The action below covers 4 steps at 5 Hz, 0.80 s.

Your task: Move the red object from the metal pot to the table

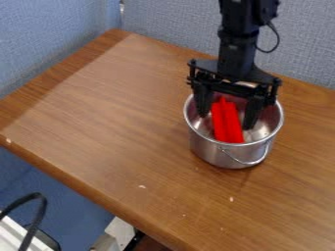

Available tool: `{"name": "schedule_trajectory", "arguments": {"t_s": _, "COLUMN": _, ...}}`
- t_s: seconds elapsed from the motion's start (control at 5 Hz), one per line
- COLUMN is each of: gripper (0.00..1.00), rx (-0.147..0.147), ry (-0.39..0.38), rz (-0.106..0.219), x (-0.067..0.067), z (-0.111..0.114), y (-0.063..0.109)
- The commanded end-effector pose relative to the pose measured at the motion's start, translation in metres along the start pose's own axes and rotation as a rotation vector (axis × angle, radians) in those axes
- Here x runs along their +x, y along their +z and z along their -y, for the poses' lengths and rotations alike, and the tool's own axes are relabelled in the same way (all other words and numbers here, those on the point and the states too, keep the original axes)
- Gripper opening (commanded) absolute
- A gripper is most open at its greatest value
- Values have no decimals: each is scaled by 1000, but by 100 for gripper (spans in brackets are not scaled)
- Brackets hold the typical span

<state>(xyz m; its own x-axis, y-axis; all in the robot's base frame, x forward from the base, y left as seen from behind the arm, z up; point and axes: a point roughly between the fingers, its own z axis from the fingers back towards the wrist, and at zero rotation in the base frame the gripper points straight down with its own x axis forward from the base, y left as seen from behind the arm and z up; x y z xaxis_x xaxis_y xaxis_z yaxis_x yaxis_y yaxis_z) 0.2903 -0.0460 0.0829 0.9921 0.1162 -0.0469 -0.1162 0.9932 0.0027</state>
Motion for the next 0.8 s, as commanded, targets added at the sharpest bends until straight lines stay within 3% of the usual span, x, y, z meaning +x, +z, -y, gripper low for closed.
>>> {"name": "schedule_trajectory", "arguments": {"t_s": 0.0, "gripper": 100, "rx": 7, "ry": -16, "rz": 20, "x": 2, "z": 4, "y": -1}}
{"name": "schedule_trajectory", "arguments": {"t_s": 0.6, "gripper": 100, "rx": 23, "ry": -12, "rz": 24, "x": 3, "z": 6, "y": -17}}
